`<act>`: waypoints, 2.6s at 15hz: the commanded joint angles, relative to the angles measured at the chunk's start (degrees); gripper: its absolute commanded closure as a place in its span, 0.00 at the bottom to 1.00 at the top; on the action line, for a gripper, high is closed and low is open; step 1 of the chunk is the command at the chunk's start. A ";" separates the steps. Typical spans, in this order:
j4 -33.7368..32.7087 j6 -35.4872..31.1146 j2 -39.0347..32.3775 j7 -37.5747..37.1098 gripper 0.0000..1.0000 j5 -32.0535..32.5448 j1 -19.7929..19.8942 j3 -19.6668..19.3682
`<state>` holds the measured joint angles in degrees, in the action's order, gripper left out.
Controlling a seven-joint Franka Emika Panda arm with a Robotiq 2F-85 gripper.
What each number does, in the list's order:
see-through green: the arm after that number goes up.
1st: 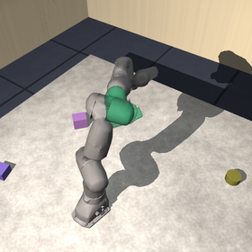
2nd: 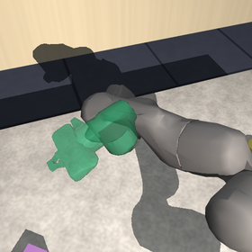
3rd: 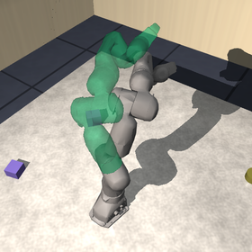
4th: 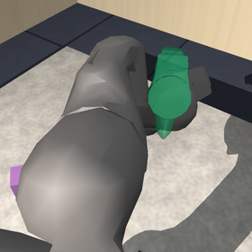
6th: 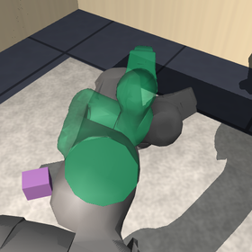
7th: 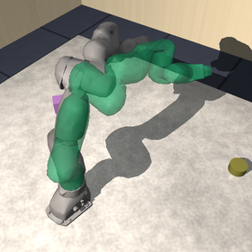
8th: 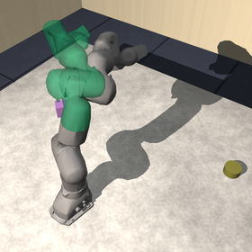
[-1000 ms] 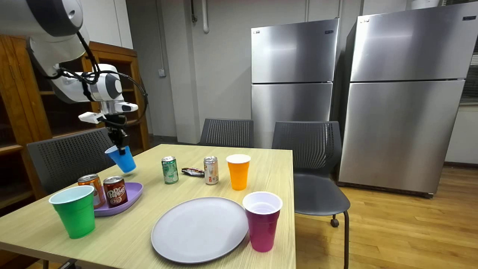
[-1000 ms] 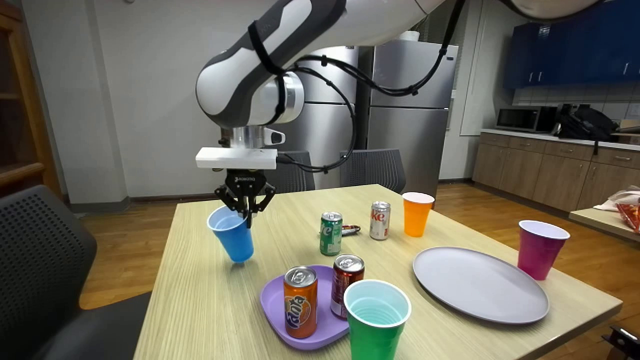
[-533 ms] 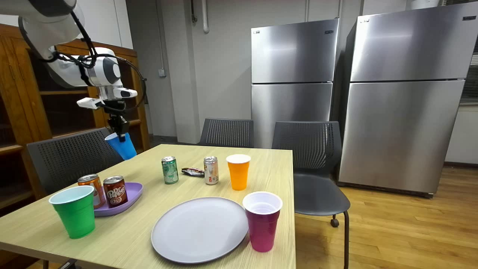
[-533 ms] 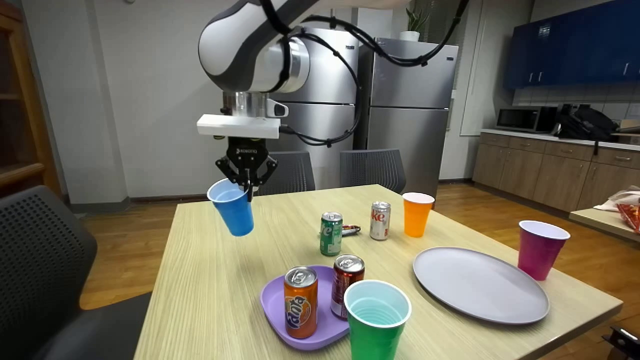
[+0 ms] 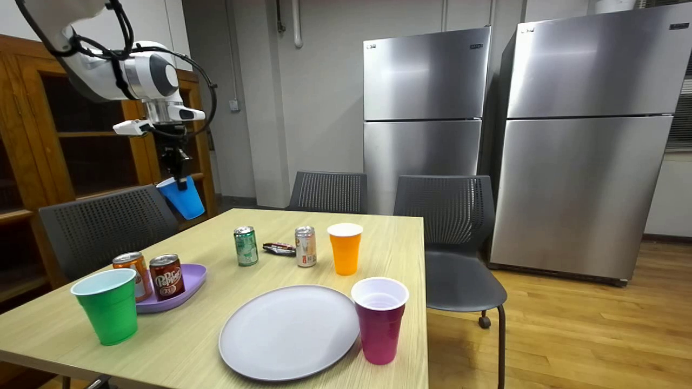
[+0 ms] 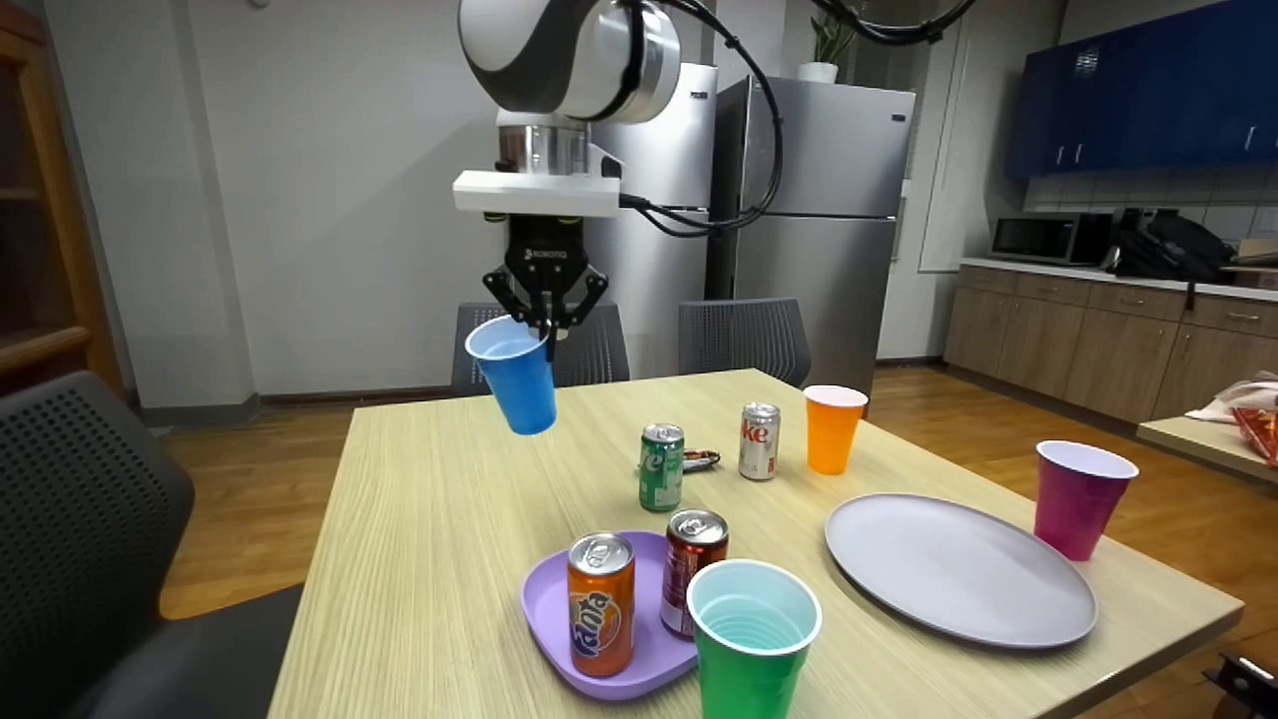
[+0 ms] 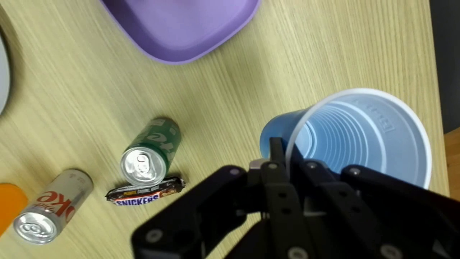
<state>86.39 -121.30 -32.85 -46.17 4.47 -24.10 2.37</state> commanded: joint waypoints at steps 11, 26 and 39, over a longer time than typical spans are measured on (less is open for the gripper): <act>31.44 -2.17 23.94 6.97 0.99 -4.02 9.52 1.43; 46.88 -5.75 28.74 5.90 0.99 -7.24 20.09 -2.90; 50.05 -12.41 23.67 6.55 0.99 -6.45 23.89 -6.95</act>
<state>135.28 -130.38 -8.54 -40.95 -1.43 -1.31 -4.32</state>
